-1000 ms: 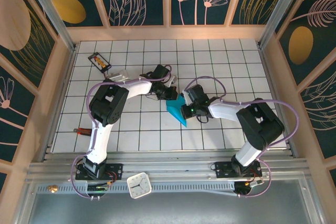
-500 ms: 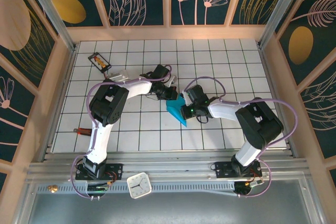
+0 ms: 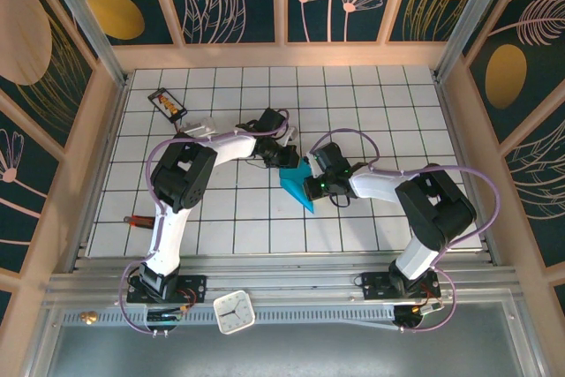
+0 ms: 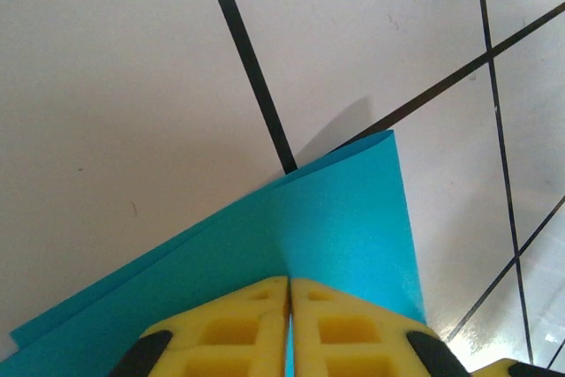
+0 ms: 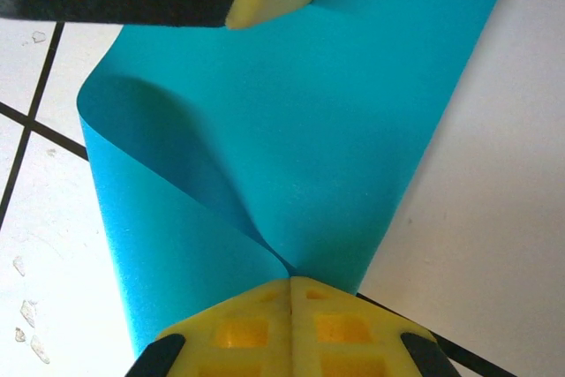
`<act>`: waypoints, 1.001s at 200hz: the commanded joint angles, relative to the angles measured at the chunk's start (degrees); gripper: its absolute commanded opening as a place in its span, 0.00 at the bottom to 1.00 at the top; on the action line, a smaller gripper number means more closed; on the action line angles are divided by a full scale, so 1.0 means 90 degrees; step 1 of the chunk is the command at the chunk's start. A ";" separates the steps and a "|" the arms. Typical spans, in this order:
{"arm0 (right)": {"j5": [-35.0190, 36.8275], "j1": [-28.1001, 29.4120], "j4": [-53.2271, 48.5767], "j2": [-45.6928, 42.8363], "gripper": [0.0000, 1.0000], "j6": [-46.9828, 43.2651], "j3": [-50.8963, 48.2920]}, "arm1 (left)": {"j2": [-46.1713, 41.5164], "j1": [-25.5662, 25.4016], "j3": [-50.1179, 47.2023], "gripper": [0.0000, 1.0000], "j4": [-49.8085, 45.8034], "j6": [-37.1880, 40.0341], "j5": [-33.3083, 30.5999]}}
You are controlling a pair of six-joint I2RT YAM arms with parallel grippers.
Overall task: Fold a paper plane with a square sheet of paper (pick it up from the middle)
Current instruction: Third fold the triangle at the center of the table.
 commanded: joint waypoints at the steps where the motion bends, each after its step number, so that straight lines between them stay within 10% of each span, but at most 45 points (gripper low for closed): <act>1: 0.0088 -0.0039 -0.0290 0.0240 0.00 0.0135 -0.0057 | 0.0203 -0.0047 0.0130 0.19 -0.0439 -0.0126 -0.0330; 65: 0.0078 -0.0036 -0.0289 0.0244 0.00 0.0157 -0.0117 | -0.0676 -0.0046 -0.0133 0.34 -0.0216 -0.0564 -0.0525; 131: 0.0021 -0.0039 -0.0223 0.0274 0.00 0.0182 -0.0171 | -0.1986 -0.0176 -0.2108 0.00 0.1565 -0.1970 0.0210; 200: 0.0048 -0.0034 -0.0193 0.0268 0.00 0.0186 -0.0175 | -0.1468 -0.0527 -0.1713 0.00 0.1165 -0.1746 0.0485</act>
